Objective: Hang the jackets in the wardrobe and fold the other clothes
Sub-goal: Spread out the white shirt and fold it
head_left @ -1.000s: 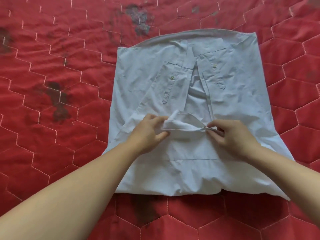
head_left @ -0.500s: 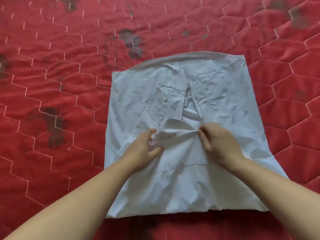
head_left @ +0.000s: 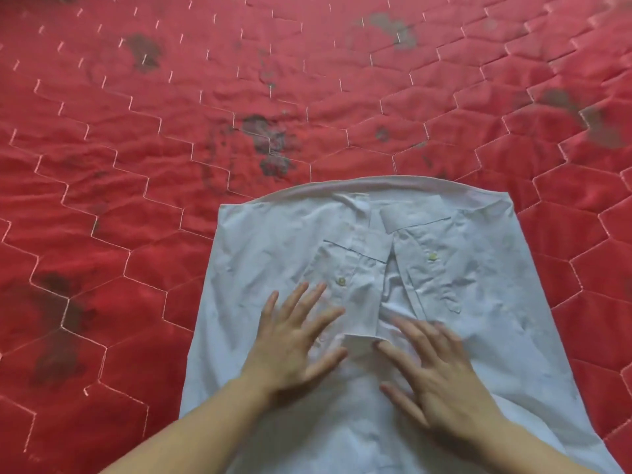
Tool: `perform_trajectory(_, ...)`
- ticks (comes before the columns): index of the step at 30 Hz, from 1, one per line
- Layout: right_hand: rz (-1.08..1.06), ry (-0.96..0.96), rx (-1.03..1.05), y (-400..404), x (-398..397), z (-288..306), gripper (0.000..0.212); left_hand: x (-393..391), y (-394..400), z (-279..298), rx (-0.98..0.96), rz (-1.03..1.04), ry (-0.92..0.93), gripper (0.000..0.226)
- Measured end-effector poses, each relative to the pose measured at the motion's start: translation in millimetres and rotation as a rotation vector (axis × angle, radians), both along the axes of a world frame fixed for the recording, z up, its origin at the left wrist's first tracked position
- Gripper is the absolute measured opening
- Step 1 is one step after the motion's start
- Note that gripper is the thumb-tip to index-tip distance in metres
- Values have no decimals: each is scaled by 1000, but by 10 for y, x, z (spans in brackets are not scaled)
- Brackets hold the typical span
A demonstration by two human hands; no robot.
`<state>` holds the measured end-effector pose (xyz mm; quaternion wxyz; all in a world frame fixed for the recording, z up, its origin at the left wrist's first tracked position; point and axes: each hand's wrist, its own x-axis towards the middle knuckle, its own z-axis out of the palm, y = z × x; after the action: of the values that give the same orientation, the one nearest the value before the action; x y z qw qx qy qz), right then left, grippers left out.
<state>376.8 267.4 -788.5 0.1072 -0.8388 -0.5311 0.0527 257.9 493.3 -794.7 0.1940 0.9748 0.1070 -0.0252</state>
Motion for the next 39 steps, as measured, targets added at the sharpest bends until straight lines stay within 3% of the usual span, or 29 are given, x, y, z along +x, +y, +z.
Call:
perform_trajectory(3, -20, 22, 117, 577, 462, 168, 28, 301, 466, -68, 36, 119, 62, 60)
perform_trajectory(7, -269, 90, 92, 1532, 1040, 227, 24, 325, 691, -242, 218, 55, 108, 60)
perform_trajectory(12, -325, 130, -320, 2274, 1679, 202, 82, 293, 701, -318, 242, 74, -59, 61)
perform_trajectory(15, -243, 94, -328, 2418, 1804, 243, 60, 301, 727, -357, 256, 64, -90, 62)
perform_trajectory(19, -105, 291, -470, 2408, 1810, 383, 37, 292, 714, -368, 240, 76, -90, 62)
perform_trajectory(22, -44, 199, -427, 2272, 1747, 424, 24, 285, 728, -390, 235, 75, -81, 60)
perform_trajectory(25, -28, -7, -356, 2092, 1498, 456, 30, 297, 719, -350, 194, 91, -20, 62)
perform_trajectory(29, 1, -177, -184, 1879, 1093, 505, 11, 468, 513, 56, -170, 393, -49, 68)
perform_trajectory(31, 34, -186, -112, 1770, 973, 543, 8, 660, 367, 408, -648, 754, -158, 65)
perform_trajectory(33, 90, -203, -45, 1631, 832, 555, 15, 868, 297, 631, -1196, 1045, -89, 65)
perform_trajectory(34, 118, -210, -32, 1549, 748, 554, 18, 950, 282, 686, -1346, 1119, -33, 68)
perform_trajectory(36, 149, -185, -24, 1388, 556, 549, 25, 1004, 284, 698, -1430, 1218, -30, 65)
perform_trajectory(39, 118, -152, 16, 1117, 428, 494, 27, 896, 202, 649, -1420, 1280, -141, 43)
